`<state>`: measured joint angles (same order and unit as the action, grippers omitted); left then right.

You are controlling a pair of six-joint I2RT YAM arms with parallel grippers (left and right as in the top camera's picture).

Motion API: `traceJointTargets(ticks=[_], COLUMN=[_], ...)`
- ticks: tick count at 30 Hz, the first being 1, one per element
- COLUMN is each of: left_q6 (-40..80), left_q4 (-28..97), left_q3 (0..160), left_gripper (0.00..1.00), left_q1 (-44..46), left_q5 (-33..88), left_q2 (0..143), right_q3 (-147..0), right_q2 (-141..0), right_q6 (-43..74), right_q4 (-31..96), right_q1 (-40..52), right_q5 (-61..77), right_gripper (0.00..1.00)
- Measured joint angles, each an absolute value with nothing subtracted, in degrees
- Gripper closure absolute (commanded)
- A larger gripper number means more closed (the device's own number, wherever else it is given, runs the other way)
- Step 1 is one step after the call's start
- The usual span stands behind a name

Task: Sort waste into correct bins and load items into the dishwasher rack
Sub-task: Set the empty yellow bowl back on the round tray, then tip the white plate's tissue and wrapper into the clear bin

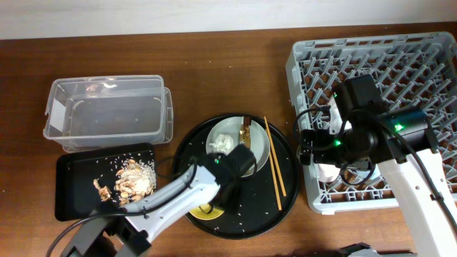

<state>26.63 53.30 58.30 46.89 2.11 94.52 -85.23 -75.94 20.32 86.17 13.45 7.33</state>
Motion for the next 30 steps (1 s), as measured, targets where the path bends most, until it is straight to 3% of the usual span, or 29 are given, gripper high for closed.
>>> traceJointTargets(ticks=[3, 8, 11, 12, 15, 17, 23, 28, 30], left_q6=[25.5, 23.3, 23.2, 23.1, 23.1, 22.9, 19.9, 17.5, 16.9], left_q4=[54.1, 42.0, 34.8, 34.0, 33.1, 33.4, 50.7, 53.3, 53.3], left_q3=[67.3, 70.4, 70.5, 70.5, 70.5, 70.5, 80.2, 88.4, 88.6], left_gripper=[0.3, 0.3, 0.31, 0.36, 0.78, 1.0, 1.0, 1.0, 1.0], left_q1=[43.4, 37.3, 35.6, 35.5, 35.4, 35.4, 32.2, 21.0, 12.6], left_q5=[0.3, -3.4, -3.7, -3.7, -3.7, -3.7, -3.7, -3.9, -4.8], left_q2=[94.6, 96.6, 104.7, 106.3, 109.0, 109.0, 108.2, 101.0, 99.5], right_q3=[-85.2, -85.2, -85.2, -85.2, -85.2, -85.2, -85.2, -85.2, -85.2], right_q2=[-75.9, -75.9, -75.9, -75.9, -75.9, -75.9, -75.9, -75.9, -75.9], right_q6=[20.3, 20.3, 20.3, 20.3, 20.3, 20.3, 20.3, 20.3, 20.3], right_q4=[86.0, 86.0, 86.0, 85.9, 86.0, 86.1, 86.2, 86.1, 86.1], right_q1=[13.5, 13.5, 13.5, 13.5, 13.5, 13.5, 13.5, 13.5, 13.5], right_q5=[7.3, 7.3, 7.3, 7.3, 7.3, 7.3, 7.3, 7.3, 7.3], right_gripper=[0.02, 0.02, 0.02, 0.02, 0.02, 0.02, 0.01, 0.01, 0.01])
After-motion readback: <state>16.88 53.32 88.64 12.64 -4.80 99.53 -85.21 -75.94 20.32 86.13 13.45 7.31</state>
